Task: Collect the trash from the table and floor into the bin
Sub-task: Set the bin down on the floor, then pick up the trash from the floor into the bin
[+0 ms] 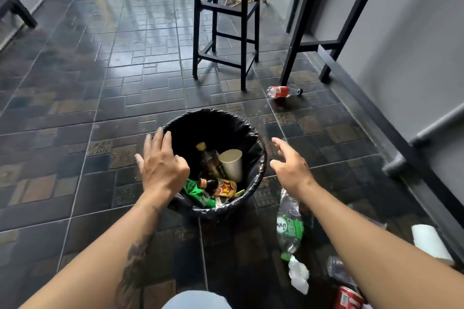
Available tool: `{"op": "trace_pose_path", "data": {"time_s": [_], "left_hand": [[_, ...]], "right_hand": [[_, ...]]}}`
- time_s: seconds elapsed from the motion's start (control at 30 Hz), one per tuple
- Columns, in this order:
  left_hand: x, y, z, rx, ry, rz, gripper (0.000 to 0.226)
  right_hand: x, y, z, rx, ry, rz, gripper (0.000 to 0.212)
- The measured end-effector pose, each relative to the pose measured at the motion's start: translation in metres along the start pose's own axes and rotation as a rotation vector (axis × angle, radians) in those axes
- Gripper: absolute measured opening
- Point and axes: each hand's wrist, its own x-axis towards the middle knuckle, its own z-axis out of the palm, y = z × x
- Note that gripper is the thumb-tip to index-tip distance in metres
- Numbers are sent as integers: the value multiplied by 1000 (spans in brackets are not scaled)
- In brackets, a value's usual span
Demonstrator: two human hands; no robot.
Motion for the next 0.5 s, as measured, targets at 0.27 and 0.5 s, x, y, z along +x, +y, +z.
{"op": "trace_pose_path", "data": {"time_s": [0.27, 0.5], "left_hand": [[-25, 165, 25, -276, -35, 433, 51], [-93, 212, 136, -222, -334, 562, 53]], "right_hand": [[-25, 63, -88, -2, 120, 152, 53], [-39, 141, -131, -45, 284, 356, 53]]}}
